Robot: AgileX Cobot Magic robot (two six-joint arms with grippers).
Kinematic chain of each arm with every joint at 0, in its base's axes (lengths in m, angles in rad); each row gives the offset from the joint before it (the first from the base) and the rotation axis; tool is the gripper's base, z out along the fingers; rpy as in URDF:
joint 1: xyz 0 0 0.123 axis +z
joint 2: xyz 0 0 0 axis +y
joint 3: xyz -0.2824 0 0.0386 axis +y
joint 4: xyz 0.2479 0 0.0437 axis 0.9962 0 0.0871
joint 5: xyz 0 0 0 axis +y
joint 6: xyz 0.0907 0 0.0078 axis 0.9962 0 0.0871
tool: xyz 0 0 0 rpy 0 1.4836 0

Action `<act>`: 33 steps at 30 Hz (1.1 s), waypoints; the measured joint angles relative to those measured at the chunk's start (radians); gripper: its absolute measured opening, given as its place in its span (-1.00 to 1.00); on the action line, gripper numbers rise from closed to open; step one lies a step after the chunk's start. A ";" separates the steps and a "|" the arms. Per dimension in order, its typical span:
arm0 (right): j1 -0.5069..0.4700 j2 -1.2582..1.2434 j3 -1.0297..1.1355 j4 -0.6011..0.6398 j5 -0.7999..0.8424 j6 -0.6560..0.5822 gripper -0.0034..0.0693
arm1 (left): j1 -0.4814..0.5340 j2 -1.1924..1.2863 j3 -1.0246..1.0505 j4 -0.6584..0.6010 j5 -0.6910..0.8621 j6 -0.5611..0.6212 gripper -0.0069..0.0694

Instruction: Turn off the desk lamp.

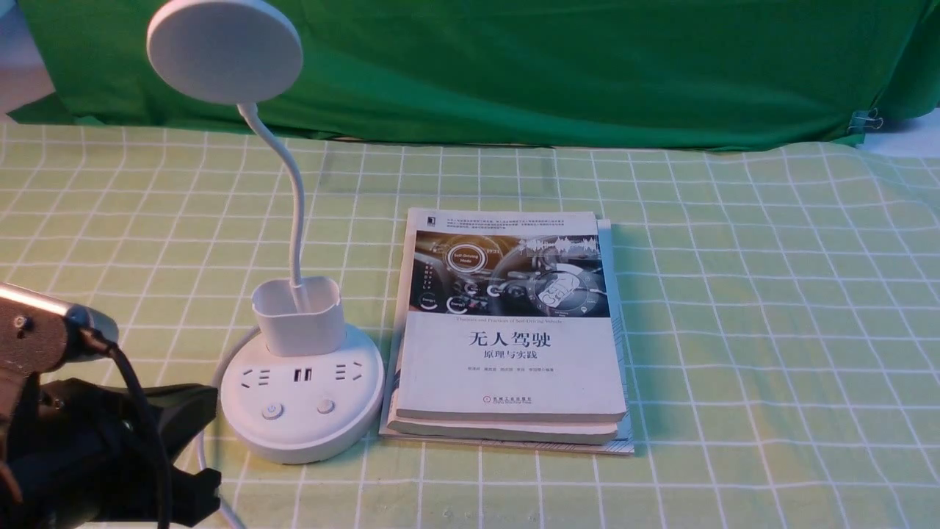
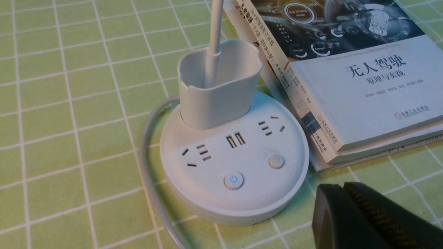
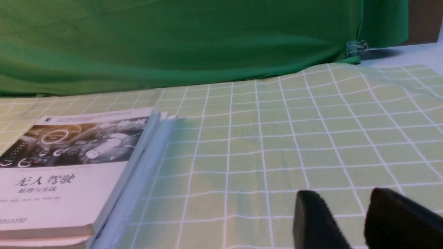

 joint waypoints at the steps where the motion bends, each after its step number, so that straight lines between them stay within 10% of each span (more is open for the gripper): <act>1: 0.000 0.000 0.000 0.000 0.000 0.001 -0.25 | 0.000 0.000 0.000 0.002 -0.001 0.000 -0.81; 20: 0.000 0.000 0.000 0.000 0.001 0.002 -0.25 | 0.414 -0.645 0.322 -0.135 -0.105 0.232 -0.81; 33: 0.000 0.000 0.000 0.000 0.002 0.000 -0.25 | 0.430 -0.743 0.396 -0.180 -0.057 0.168 -0.81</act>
